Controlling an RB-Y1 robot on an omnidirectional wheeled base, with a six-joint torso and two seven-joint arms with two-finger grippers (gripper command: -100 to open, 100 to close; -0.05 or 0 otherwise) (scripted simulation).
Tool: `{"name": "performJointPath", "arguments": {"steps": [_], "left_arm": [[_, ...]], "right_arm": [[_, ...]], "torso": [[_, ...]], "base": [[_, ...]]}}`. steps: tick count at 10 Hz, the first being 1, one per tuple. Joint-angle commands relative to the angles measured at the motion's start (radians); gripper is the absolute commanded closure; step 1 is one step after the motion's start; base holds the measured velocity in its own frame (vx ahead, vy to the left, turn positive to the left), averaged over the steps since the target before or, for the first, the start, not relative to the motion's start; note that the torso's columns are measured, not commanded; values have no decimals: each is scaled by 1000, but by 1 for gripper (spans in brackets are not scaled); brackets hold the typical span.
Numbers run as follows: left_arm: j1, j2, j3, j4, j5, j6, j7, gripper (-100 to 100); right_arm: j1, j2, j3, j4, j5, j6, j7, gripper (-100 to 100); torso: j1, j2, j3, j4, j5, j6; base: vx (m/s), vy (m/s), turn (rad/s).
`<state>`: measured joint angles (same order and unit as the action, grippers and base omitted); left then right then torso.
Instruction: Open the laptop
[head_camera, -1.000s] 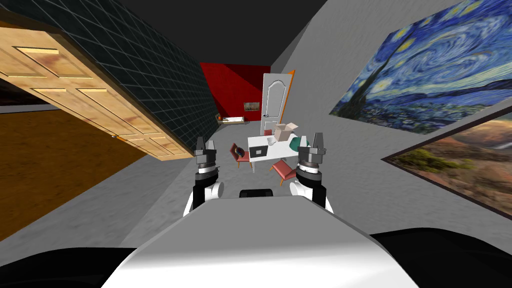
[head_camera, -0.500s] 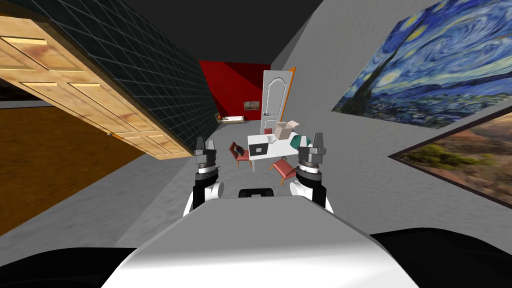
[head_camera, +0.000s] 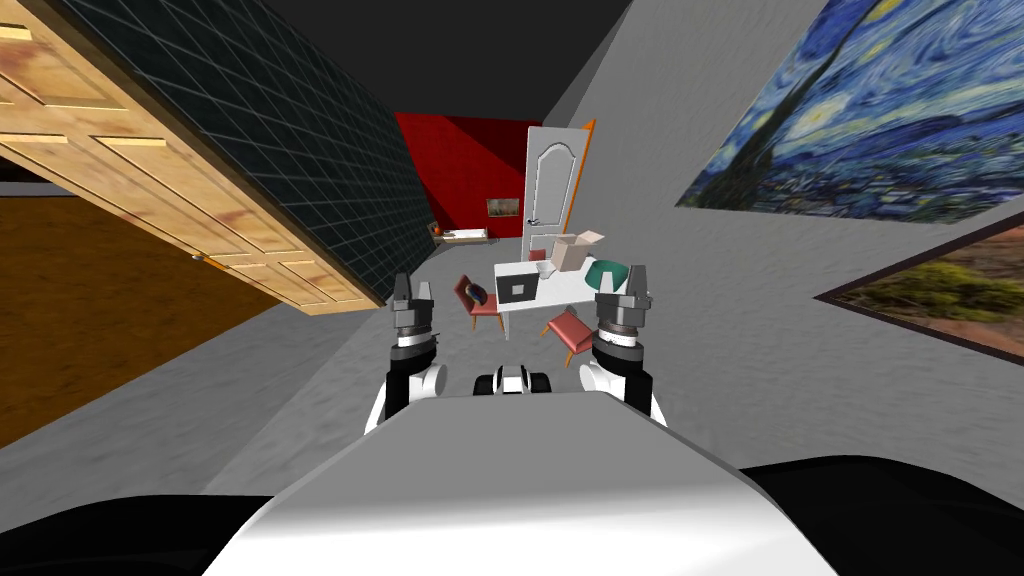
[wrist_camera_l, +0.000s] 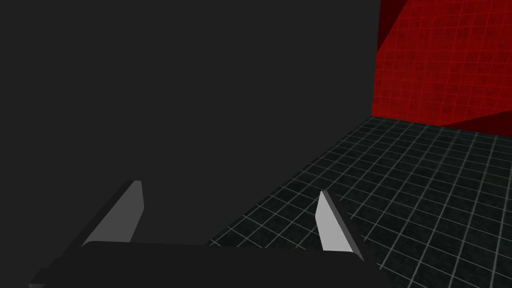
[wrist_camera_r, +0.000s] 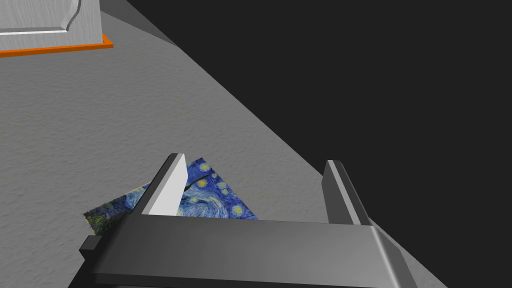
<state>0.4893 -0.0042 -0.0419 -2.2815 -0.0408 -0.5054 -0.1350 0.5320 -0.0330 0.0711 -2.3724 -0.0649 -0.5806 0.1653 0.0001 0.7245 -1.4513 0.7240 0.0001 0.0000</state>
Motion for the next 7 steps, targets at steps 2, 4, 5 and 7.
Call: {"name": "performJointPath", "arguments": {"steps": [2, 4, 5, 7], "left_arm": [[-7, 91, -8, 25, -32, 22, 3, -100], [-17, 137, -19, 62, -76, 49, 7, -100], [-20, 147, -24, 76, -93, 59, 9, -100], [-28, 164, -32, 105, -129, 81, 12, -100]], "right_arm": [[0, 0, 0, 0, 0, 0, 0, 0], [0, 0, 0, 0, 0, 0, 0, 0], [0, 0, 0, 0, 0, 0, 0, 0], [0, 0, 0, 0, 0, 0, 0, 0]], "torso": [[0, 11, -24, 13, 0, 0], [0, 12, -25, 14, 0, 0], [0, 11, -26, 13, 0, 0], [0, 13, -25, 14, 0, 0]], "base": [[34, -10, -2], [74, -12, -2], [105, -13, -6], [83, -18, -1]]}}
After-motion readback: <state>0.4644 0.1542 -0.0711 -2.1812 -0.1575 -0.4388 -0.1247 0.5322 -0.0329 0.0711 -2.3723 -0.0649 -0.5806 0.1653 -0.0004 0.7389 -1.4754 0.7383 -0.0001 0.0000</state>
